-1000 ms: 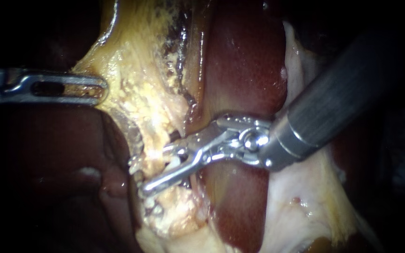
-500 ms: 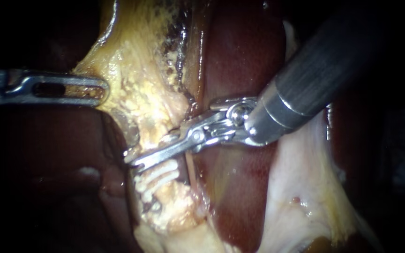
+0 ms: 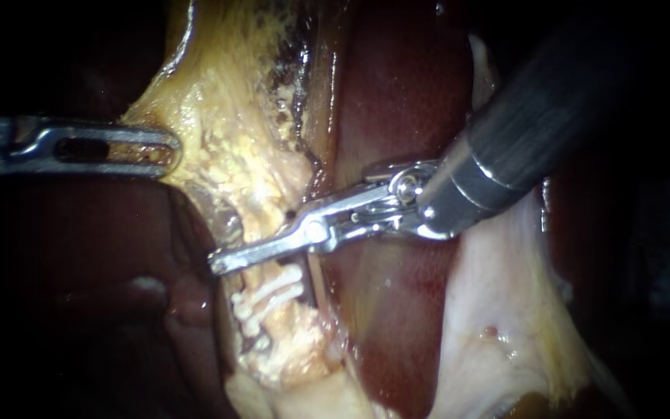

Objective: Clipping third clip left tube

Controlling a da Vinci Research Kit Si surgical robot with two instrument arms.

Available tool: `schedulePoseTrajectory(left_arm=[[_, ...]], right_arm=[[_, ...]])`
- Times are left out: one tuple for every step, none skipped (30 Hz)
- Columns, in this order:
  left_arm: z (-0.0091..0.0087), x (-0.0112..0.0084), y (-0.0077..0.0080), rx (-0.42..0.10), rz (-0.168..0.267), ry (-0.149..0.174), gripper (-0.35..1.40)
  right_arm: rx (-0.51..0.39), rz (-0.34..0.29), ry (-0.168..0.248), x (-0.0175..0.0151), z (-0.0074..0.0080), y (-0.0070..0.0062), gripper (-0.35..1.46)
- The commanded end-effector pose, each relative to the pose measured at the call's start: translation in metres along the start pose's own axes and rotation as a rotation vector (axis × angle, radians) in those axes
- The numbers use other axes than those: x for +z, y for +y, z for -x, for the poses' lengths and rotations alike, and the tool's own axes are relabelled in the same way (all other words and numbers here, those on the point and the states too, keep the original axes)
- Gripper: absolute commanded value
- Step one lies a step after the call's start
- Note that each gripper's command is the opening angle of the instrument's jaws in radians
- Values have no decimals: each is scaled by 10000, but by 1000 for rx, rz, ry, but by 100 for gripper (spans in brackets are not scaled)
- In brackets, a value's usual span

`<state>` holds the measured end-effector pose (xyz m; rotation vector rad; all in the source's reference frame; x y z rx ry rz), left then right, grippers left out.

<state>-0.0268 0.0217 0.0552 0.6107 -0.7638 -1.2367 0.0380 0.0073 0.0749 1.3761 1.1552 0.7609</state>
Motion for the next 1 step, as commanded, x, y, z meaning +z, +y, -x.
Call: schedulePoseTrajectory(left_arm=[[0, 0, 0, 0, 0, 0, -35]], right_arm=[[1, -4, -3, 0, 0, 0, -35]])
